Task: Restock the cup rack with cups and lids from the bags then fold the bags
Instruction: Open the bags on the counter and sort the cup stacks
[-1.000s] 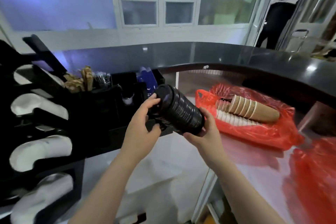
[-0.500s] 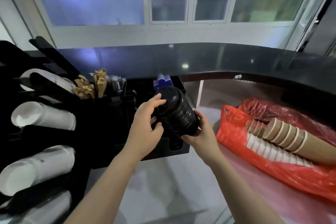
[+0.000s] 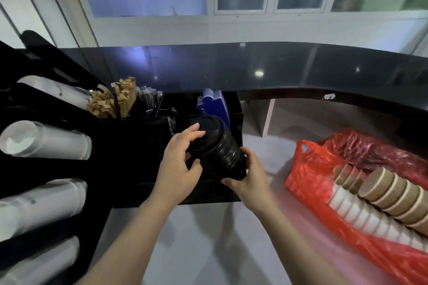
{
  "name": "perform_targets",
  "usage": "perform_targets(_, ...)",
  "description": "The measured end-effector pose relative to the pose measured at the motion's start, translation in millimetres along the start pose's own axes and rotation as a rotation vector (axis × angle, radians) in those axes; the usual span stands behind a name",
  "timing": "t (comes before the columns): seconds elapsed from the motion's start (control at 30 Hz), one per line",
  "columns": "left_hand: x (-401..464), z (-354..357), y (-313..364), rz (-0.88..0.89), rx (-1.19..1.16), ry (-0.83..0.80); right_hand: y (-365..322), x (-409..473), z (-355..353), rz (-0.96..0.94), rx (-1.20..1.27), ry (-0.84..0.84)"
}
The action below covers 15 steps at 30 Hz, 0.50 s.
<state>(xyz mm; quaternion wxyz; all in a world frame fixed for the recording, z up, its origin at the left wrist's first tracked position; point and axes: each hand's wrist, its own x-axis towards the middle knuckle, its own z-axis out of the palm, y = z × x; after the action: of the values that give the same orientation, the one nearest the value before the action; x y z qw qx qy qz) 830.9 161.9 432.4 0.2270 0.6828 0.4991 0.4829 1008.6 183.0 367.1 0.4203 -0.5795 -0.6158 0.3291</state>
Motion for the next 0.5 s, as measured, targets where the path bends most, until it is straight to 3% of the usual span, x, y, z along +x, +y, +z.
perform_targets(0.13,-1.5,2.3,-3.8,0.023,0.039,0.023,4.0,0.9,3.7,-0.076,-0.128,0.069)
perform_targets(0.33,-5.6,10.3,-1.4,0.096,0.085,-0.001,13.0,-1.9,11.8,-0.001,-0.216,0.143)
perform_targets(0.5,-6.3,20.9,6.1,0.165,0.297,-0.016,18.6,-3.0,18.1,-0.067,-0.48,0.201)
